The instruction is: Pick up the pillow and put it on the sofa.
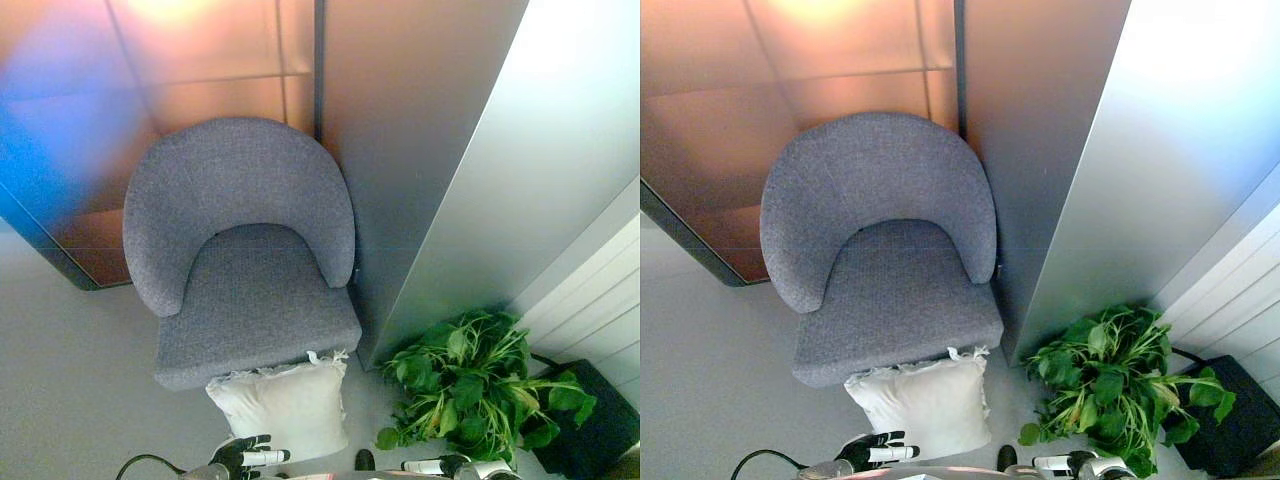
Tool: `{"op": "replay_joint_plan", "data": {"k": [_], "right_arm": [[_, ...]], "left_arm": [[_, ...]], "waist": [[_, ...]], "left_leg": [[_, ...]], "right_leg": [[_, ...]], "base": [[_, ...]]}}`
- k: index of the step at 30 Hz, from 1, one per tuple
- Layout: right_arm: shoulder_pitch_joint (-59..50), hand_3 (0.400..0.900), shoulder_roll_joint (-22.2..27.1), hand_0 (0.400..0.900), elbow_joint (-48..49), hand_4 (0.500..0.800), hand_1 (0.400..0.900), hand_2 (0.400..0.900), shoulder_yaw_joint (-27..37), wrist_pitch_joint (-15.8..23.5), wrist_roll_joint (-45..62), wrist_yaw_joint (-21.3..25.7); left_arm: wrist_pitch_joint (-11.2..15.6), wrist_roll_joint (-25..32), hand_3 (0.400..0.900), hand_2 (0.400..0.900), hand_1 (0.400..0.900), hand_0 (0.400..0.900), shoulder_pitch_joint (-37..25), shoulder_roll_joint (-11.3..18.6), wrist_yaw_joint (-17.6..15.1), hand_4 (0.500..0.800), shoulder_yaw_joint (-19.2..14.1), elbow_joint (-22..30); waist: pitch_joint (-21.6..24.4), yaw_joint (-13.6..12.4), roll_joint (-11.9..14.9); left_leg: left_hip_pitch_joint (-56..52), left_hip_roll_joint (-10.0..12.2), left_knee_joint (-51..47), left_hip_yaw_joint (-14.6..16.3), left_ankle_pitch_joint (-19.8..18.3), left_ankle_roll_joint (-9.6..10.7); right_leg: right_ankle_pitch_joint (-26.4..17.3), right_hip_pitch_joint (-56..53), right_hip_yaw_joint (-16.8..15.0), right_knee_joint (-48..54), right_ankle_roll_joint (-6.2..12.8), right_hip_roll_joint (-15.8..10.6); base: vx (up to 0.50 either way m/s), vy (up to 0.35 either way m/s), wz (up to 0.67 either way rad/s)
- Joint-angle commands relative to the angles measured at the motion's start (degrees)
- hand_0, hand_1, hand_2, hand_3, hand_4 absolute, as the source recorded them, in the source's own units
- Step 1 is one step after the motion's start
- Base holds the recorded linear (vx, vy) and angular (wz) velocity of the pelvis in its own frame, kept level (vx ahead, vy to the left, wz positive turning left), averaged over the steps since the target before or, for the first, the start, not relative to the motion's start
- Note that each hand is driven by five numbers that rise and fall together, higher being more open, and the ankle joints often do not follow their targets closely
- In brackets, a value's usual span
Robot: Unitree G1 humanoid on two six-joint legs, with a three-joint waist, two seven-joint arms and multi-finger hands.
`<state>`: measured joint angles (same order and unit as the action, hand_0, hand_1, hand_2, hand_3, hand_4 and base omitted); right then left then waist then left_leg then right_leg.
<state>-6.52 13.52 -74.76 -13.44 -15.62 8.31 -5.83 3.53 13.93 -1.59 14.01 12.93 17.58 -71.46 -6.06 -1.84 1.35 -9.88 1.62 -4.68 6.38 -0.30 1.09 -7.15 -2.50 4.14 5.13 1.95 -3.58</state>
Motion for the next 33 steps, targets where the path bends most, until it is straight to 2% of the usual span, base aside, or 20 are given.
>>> {"op": "replay_joint_plan", "data": {"k": [1, 3, 5, 7, 12, 13, 15, 17, 18, 25, 29, 30, 32, 33], "right_arm": [[-2.09, 0.900, 1.48, 0.900, -2.84, 0.800, 0.900, 0.900, -4.87, -0.89, -1.21, -1.54], [-1.75, 0.900, 1.55, 0.900, -2.83, 0.800, 0.900, 0.900, -4.93, -0.07, -1.63, -1.44], [-1.26, 0.900, 1.67, 0.900, -2.60, 0.800, 0.900, 0.900, -4.78, 2.22, -1.71, -1.76], [-1.03, 0.900, 1.53, 0.900, -1.73, 0.800, 0.900, 0.900, -4.99, 4.97, -2.64, -1.32], [-2.07, 0.900, 2.04, 0.900, 1.20, 0.800, 0.900, 0.900, -6.06, 10.91, -2.94, 0.02], [-2.07, 0.900, 2.04, 0.900, 1.20, 0.800, 0.900, 0.900, -6.06, 10.91, -2.94, 0.02], [-3.85, 0.900, 2.50, 0.900, 3.19, 0.800, 0.900, 0.900, -6.73, 13.55, -1.52, 1.29], [-4.67, 0.900, 2.70, 0.900, 3.89, 0.800, 0.900, 0.900, -7.03, 14.47, -0.93, 2.05], [-7.19, 0.900, 3.08, 0.900, 5.53, 0.800, 0.900, 0.900, -7.68, 16.26, 0.60, 4.11], [-16.59, 0.900, 4.41, 0.900, 9.85, 0.800, 0.900, 0.900, -8.66, 19.22, 4.64, 11.42], [-20.57, 0.900, 6.07, 0.900, 12.33, 0.800, 0.900, 0.900, -8.49, 19.08, 5.87, 14.10], [-22.71, 0.900, 7.12, 0.900, 13.75, 0.800, 0.900, 0.900, -8.20, 19.20, 6.50, 15.54], [-23.89, 0.900, 7.69, 0.900, 14.72, 0.800, 0.900, 0.900, -8.03, 19.10, 6.66, 15.96], [-26.93, 0.900, 8.59, 0.900, 16.08, 0.800, 0.900, 0.900, -8.11, 18.67, 6.49, 17.40]], "left_arm": [[0.31, 2.08, 0.900, 0.900, 0.900, 0.900, -5.09, -1.13, 0.49, 0.800, -0.62, -0.79], [0.58, 3.11, 0.900, 0.900, 0.900, 0.900, -4.82, -1.06, 0.42, 0.800, -0.52, -0.43], [0.04, 2.68, 0.900, 0.900, 0.900, 0.900, -4.48, -1.17, -0.82, 0.800, -0.68, -0.25], [0.90, 2.62, 0.900, 0.900, 0.900, 0.900, -3.89, -1.23, -2.23, 0.800, -0.87, -0.15], [0.56, 2.75, 0.900, 0.900, 0.900, 0.900, -3.52, -0.55, -2.84, 0.800, -0.85, 0.67], [0.56, 2.75, 0.900, 0.900, 0.900, 0.900, -3.52, -0.55, -2.84, 0.800, -0.85, 0.67], [0.78, 3.47, 0.900, 0.900, 0.900, 0.900, -3.73, -0.11, -3.13, 0.800, -0.34, 1.38], [0.78, 3.76, 0.900, 0.900, 0.900, 0.900, -3.88, 0.11, -3.17, 0.800, -0.17, 1.63], [0.65, 5.15, 0.900, 0.900, 0.900, 0.900, -4.53, 0.69, -3.32, 0.800, 0.33, 2.21], [1.66, 8.08, 0.900, 0.900, 0.900, 0.900, -6.29, 2.77, -3.07, 0.800, 0.41, 2.78], [2.32, 9.02, 0.900, 0.900, 0.900, 0.900, -5.87, 3.59, -2.26, 0.800, 0.74, 3.61], [3.04, 9.61, 0.900, 0.900, 0.900, 0.900, -5.70, 4.06, -1.50, 0.800, 1.20, 3.95], [3.73, 10.09, 0.900, 0.900, 0.900, 0.900, -5.57, 4.30, -1.25, 0.800, 1.40, 4.05], [5.48, 11.74, 0.900, 0.900, 0.900, 0.900, -5.39, 4.78, -0.72, 0.800, 1.86, 4.31]], "waist": [[-1.61, -0.30, -0.86], [-1.70, -0.33, -0.94], [-1.84, -0.43, -0.86], [-2.09, -0.59, -0.71], [-3.30, -1.48, -0.52], [-3.30, -1.48, -0.52], [-5.09, -2.14, -0.53], [-5.86, -2.40, -0.58], [-8.03, -3.01, -0.85], [-14.84, -4.76, -2.45], [-17.72, -5.35, -3.41], [-19.54, -5.54, -3.94], [-20.30, -5.53, -4.13], [-22.07, -5.53, -4.54]], "left_leg": [[3.66, -3.12, 0.38, -4.84, -0.69, -1.77], [3.74, -3.10, 0.33, -4.89, -0.64, -1.73], [3.80, -3.11, 0.35, -4.94, -0.67, -1.65], [4.15, -3.20, 0.45, -5.15, -0.49, -1.58], [5.70, -3.21, 0.40, -5.53, 0.28, -1.48], [5.70, -3.21, 0.40, -5.53, 0.28, -1.48], [7.46, -3.32, 0.42, -6.01, 0.88, -1.41], [8.28, -3.35, 0.45, -6.15, 1.14, -1.41], [10.24, -3.46, 0.45, -6.53, 1.83, -1.43], [16.51, -3.46, 0.33, -7.06, 3.85, -1.48], [19.43, -3.68, 0.65, -7.49, 4.73, -1.48], [21.47, -3.67, 0.93, -7.62, 5.35, -1.45], [22.48, -3.72, 1.13, -7.67, 5.58, -1.46], [24.75, -3.55, 1.33, -7.20, 6.25, -1.36]], "right_leg": [[9.29, -3.02, 3.91, -5.29, 1.48, 1.64], [9.24, -2.94, 4.02, -5.26, 1.52, 1.64], [9.17, -3.04, 4.26, -5.08, 1.58, 1.58], [9.01, -2.80, 4.36, -5.12, 1.65, 1.54], [8.63, -1.73, 4.93, -5.05, 1.65, 1.52], [8.63, -1.73, 4.93, -5.05, 1.65, 1.52], [8.43, -0.19, 5.26, -5.29, 1.55, 1.54], [8.35, 0.56, 5.44, -5.46, 1.51, 1.49], [8.01, 2.50, 5.62, -5.82, 1.34, 1.55], [7.06, 9.37, 6.73, -7.71, 0.88, 1.50], [6.76, 12.56, 6.98, -9.03, 0.61, 1.28], [6.55, 14.94, 7.16, -10.17, 0.43, 1.16], [6.46, 16.17, 7.12, -10.76, 0.40, 1.05], [6.19, 19.02, 6.91, -11.95, 0.31, 0.91]], "base": [[0.00, 0.000, 0.00], [0.00, 0.000, 0.00], [0.02, -0.005, 0.02], [0.05, -0.012, 0.08], [0.04, -0.013, 0.12], [0.01, -0.021, 0.23], [-0.04, -0.026, 0.24], [-0.08, -0.023, 0.25], [-0.16, -0.027, 0.39], [-0.07, -0.021, 0.26], [-0.01, 0.014, 0.13], [-0.02, 0.025, 0.12], [-0.05, 0.039, 0.08], [-0.07, 0.054, 0.02]]}}
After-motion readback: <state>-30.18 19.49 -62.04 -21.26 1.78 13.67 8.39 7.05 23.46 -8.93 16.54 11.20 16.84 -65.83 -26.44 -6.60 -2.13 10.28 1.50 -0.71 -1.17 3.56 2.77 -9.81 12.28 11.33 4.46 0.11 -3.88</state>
